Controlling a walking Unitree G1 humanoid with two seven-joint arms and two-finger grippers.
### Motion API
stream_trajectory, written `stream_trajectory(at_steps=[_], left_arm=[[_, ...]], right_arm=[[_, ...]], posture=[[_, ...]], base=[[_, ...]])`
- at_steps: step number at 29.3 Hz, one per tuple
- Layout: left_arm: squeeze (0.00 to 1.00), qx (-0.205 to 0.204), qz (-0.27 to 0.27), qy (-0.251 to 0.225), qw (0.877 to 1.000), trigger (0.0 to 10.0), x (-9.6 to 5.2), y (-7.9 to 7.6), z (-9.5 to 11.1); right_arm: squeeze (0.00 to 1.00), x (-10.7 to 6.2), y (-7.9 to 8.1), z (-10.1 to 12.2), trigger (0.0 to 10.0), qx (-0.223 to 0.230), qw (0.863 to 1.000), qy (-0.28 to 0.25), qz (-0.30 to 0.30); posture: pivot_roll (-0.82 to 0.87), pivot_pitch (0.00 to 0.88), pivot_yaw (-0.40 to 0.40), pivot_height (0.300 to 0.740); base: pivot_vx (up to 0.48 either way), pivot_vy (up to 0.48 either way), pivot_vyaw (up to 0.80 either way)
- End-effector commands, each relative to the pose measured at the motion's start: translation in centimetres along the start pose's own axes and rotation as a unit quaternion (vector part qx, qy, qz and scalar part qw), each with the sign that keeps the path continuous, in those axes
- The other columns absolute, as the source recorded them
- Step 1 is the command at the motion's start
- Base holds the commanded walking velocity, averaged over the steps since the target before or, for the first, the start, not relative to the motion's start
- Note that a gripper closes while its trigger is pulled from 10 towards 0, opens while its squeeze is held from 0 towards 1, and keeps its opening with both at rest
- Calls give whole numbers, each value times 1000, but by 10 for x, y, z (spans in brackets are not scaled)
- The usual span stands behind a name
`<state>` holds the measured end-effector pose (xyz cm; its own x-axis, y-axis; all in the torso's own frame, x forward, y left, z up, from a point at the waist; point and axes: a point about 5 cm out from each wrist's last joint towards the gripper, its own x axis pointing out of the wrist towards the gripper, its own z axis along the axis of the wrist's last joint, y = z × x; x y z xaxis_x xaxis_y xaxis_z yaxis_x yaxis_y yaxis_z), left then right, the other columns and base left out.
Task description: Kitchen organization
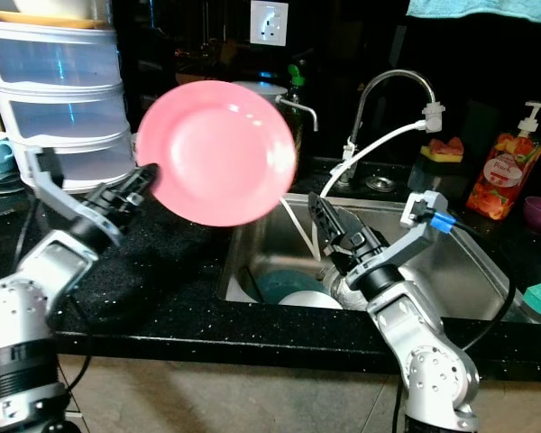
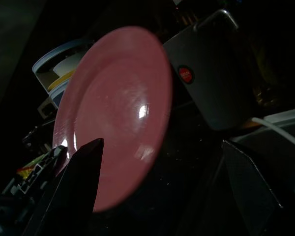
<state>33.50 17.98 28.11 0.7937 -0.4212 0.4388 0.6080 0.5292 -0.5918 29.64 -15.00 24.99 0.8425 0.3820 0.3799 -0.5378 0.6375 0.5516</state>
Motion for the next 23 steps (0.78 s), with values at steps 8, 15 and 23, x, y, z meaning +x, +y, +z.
stream_trajectory(at_steps=[8,15,23], left_arm=[[0,-1,-106,85,991,10000,-5,-30,-31],[0,17,-88,105,990,10000,-4,-28,-40],[0,82,-51,101,990,10000,-1,-20,-44]], right_arm=[[0,3,-3,-8,10000,8,1000,14,-11],[0,3,-3,-8,431,8,1000,6,-15],[0,2,-4,-5,0,4,1000,-4,-16]], posture=[[107,0,-84,740],[108,0,-86,740],[106,0,-87,740]], base=[[0,0,0],[0,0,0],[0,0,0]])
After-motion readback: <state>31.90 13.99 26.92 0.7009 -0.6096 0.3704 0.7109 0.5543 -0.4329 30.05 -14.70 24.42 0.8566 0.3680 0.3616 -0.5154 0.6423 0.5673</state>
